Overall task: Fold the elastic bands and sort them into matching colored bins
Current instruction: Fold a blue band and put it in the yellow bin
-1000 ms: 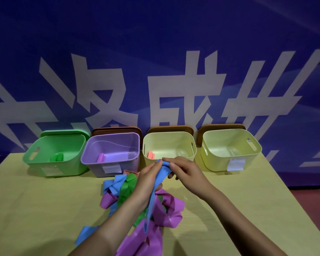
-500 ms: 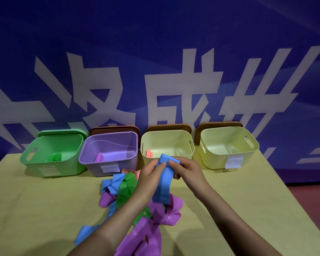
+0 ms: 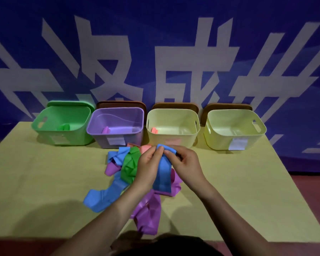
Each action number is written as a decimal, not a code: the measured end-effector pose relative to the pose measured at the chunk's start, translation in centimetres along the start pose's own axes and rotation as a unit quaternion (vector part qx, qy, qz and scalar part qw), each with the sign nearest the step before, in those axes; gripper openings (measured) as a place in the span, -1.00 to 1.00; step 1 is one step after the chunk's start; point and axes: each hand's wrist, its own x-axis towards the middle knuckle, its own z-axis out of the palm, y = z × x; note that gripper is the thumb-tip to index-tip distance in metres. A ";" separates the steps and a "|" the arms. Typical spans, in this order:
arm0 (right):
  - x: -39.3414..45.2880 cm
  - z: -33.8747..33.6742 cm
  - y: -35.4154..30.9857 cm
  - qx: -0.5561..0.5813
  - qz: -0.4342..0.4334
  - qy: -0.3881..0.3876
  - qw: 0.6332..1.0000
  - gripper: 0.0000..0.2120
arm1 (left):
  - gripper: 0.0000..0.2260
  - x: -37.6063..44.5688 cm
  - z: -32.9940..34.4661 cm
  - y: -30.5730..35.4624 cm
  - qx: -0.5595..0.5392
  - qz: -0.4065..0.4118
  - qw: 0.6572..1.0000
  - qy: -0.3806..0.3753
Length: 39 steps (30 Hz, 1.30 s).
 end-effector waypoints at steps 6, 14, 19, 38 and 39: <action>-1.3 1.0 -0.4 0.068 0.042 -0.069 0.994 -0.77 | -0.76 -1.0 -1.4 -0.8 0.020 -0.049 0.999 0.005; -2.4 0.3 0.0 0.061 0.022 -0.056 0.996 -0.72 | -0.78 -1.7 -1.4 -1.3 0.023 -0.110 0.994 0.003; -1.7 -1.0 0.8 -0.100 -0.037 -0.059 0.993 -0.65 | -0.73 -1.2 -0.7 -0.8 0.036 -0.138 0.990 0.004; 4.6 -6.7 -0.5 -0.178 -0.070 -0.183 0.964 -0.64 | -0.72 3.3 2.4 1.4 -0.039 -0.141 0.987 -0.069; 4.8 -6.8 -0.5 -0.172 -0.064 -0.182 0.966 -0.63 | -0.72 3.6 2.5 1.6 -0.042 -0.148 0.985 -0.072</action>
